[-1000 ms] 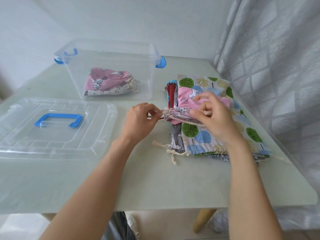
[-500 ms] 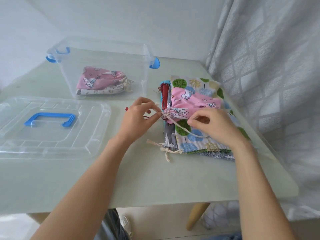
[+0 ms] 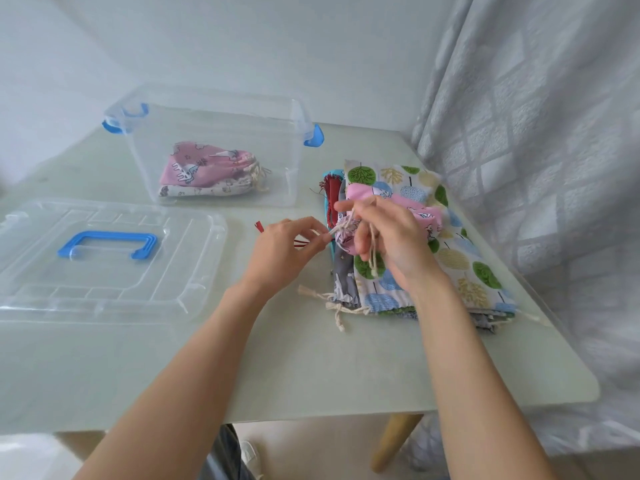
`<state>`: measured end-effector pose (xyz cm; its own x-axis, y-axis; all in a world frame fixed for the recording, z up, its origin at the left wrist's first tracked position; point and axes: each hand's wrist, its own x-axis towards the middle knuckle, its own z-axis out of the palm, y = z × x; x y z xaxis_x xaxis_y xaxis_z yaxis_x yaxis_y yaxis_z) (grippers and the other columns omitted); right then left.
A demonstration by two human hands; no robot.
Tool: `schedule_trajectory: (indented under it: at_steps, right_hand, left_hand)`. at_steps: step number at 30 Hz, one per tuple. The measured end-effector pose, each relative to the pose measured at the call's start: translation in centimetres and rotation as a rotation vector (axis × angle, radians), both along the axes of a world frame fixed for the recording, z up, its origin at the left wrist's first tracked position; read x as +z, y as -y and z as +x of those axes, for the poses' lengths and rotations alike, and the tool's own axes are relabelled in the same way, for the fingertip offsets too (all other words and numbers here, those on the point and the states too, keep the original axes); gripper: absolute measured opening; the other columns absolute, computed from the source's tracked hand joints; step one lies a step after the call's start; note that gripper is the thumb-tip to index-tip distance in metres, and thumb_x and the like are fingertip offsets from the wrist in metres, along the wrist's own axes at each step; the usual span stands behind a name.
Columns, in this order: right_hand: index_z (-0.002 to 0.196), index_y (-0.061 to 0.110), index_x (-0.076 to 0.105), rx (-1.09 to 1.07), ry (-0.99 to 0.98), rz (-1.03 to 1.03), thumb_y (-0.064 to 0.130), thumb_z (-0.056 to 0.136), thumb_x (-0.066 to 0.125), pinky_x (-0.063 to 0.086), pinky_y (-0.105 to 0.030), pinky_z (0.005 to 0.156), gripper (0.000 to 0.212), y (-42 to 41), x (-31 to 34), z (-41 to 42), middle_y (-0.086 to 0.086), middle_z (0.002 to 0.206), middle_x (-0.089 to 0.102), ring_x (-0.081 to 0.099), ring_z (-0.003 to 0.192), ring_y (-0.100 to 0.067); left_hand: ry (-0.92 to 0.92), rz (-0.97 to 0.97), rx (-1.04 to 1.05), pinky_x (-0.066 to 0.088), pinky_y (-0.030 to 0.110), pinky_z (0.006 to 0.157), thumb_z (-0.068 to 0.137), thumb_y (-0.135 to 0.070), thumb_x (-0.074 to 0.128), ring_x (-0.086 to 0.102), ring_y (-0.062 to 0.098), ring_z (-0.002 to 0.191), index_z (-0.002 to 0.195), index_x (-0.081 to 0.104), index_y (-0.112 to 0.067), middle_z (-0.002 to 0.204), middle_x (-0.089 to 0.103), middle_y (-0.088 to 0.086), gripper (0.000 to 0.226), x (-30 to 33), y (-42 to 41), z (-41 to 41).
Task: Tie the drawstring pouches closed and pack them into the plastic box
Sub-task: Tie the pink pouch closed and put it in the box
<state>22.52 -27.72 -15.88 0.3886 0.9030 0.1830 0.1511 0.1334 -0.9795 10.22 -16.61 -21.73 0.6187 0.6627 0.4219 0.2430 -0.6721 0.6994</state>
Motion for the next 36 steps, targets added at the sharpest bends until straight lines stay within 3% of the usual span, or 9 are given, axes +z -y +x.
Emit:
schedule_trajectory:
  at_steps: [4, 7, 11, 15, 19, 22, 26, 33, 36]
  right_hand:
    - [0.079, 0.009, 0.051, 0.017, -0.337, 0.131, 0.019, 0.097, 0.046, 0.016, -0.018, 0.037, 0.020, -1.8, -0.6, 0.7, -0.003, 0.075, 0.069, 0.027, 0.032, -0.004]
    - [0.085, 0.012, 0.056, -0.058, -0.192, 0.083, 0.020, 0.097, 0.048, 0.019, -0.015, 0.037, 0.017, -2.1, -1.6, 1.3, -0.001, 0.071, 0.067, 0.027, 0.034, -0.005]
    - [0.095, 0.018, 0.059, -0.037, 0.032, -0.039, 0.011, 0.099, 0.042, 0.024, -0.014, 0.038, 0.019, -2.0, -2.4, 1.1, 0.005, 0.076, 0.068, 0.032, 0.039, -0.005]
    - [0.096, 0.024, 0.056, -0.046, 0.146, -0.092, 0.009, 0.098, 0.044, 0.033, -0.019, 0.049, 0.019, -1.9, -2.9, 1.0, 0.007, 0.079, 0.068, 0.035, 0.043, -0.005]
    - [0.092, 0.015, 0.044, -0.065, 0.114, -0.097, 0.021, 0.093, 0.056, 0.037, -0.021, 0.044, 0.013, -1.5, -3.2, 0.9, 0.001, 0.072, 0.070, 0.040, 0.041, -0.014]
    - [0.091, 0.009, 0.055, -0.089, 0.137, -0.120, 0.022, 0.092, 0.058, 0.038, -0.019, 0.045, 0.014, -1.2, -3.6, 0.9, 0.003, 0.069, 0.069, 0.044, 0.042, -0.012]
    - [0.083, 0.011, 0.061, -0.092, 0.149, -0.129, 0.017, 0.092, 0.057, 0.045, -0.029, 0.059, 0.012, -1.0, -3.8, 0.5, 0.001, 0.066, 0.065, 0.047, 0.044, 0.000]
    - [0.101, 0.009, 0.063, 0.114, 0.014, -0.175, 0.012, 0.090, 0.059, 0.040, -0.007, 0.050, 0.012, -0.2, -2.9, 0.3, -0.001, 0.094, 0.067, 0.057, 0.060, 0.006]
    - [0.091, 0.006, 0.064, 0.011, 0.145, -0.151, 0.021, 0.085, 0.067, 0.052, -0.023, 0.067, 0.016, -0.5, -3.2, 0.2, 0.000, 0.080, 0.067, 0.064, 0.072, -0.008]
  left_hand:
    - [0.110, -0.408, -0.114, 0.041, 0.021, 0.063, 0.086, -0.033, 0.063, 0.053, 0.008, 0.057, 0.068, 0.063, -0.022, 0.056, 0.060, -0.009, 0.021, 1.2, 0.1, -0.8]
    - [0.264, -0.681, -0.267, 0.045, 0.016, 0.064, 0.082, -0.033, 0.060, 0.051, 0.009, 0.057, 0.065, 0.060, -0.015, 0.058, 0.052, -0.007, 0.025, 2.5, 0.0, -1.8]
    - [0.398, -0.767, -0.347, 0.049, 0.016, 0.069, 0.080, -0.032, 0.054, 0.055, 0.006, 0.060, 0.075, 0.058, -0.007, 0.063, 0.062, -0.011, 0.025, 3.3, -0.3, -2.2]
    - [0.397, -0.718, -0.340, 0.051, 0.019, 0.076, 0.077, -0.026, 0.059, 0.062, 0.006, 0.068, 0.077, 0.073, -0.021, 0.079, 0.069, -0.009, 0.015, 3.1, -0.4, -2.4]
    - [0.323, -0.576, -0.350, 0.051, 0.019, 0.070, 0.082, -0.008, 0.061, 0.064, 0.008, 0.064, 0.098, 0.069, -0.012, 0.083, 0.069, -0.003, 0.018, 2.9, 0.2, -2.1]
    - [0.276, -0.485, -0.383, 0.052, 0.018, 0.072, 0.082, 0.004, 0.061, 0.069, 0.012, 0.067, 0.110, 0.063, -0.017, 0.100, 0.062, 0.001, 0.035, 2.7, 0.5, -1.8]
    - [0.109, -0.283, -0.373, 0.052, 0.017, 0.074, 0.080, 0.002, 0.066, 0.072, 0.014, 0.072, 0.105, 0.061, -0.034, 0.110, 0.054, -0.001, 0.044, 1.9, 0.6, -1.6]
    - [0.111, -0.203, -0.336, 0.056, 0.022, 0.076, 0.078, -0.005, 0.072, 0.072, 0.013, 0.072, 0.104, 0.061, -0.029, 0.112, 0.054, 0.000, 0.038, 2.0, 0.9, -1.4]
    - [0.085, -0.065, -0.318, 0.055, 0.018, 0.074, 0.078, -0.008, 0.073, 0.070, 0.007, 0.069, 0.105, 0.061, -0.024, 0.110, 0.056, -0.001, 0.034, 1.8, 1.2, -1.2]
